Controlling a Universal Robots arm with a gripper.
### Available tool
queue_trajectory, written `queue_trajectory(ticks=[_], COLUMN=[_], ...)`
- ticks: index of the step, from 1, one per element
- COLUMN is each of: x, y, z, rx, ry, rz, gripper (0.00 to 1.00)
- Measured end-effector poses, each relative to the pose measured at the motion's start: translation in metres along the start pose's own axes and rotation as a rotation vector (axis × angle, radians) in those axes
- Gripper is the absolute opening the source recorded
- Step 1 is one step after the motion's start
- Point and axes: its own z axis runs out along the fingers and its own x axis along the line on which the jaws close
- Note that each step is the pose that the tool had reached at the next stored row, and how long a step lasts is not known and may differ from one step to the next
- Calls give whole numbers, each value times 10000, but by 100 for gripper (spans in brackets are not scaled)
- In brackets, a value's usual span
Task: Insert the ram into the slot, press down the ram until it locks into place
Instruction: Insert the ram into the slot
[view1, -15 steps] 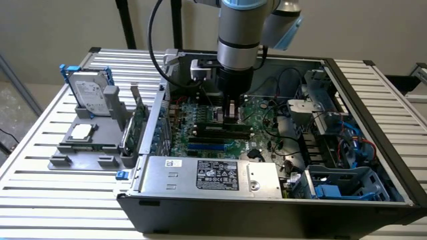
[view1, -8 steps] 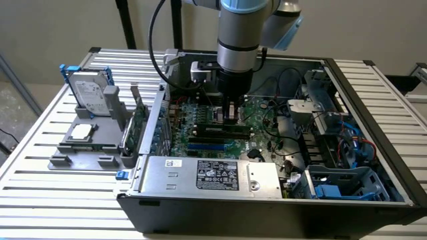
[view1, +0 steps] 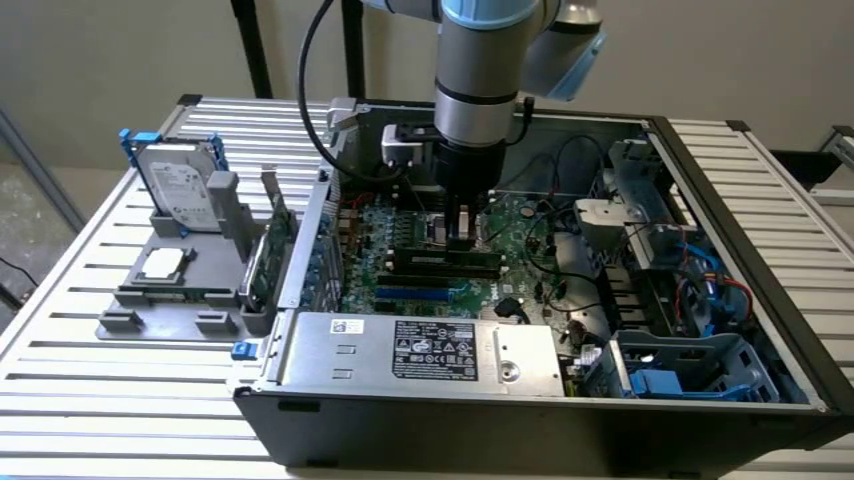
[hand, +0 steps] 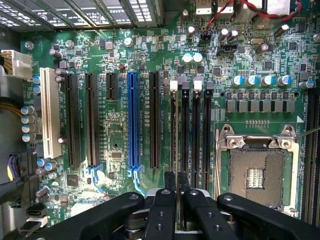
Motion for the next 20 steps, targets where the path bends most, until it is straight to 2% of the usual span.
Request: queue_trajectory(ticks=[20], x=[-1], y=[-1], z=[5], rx=[5], ry=[16], rz=[-86], gripper=[13])
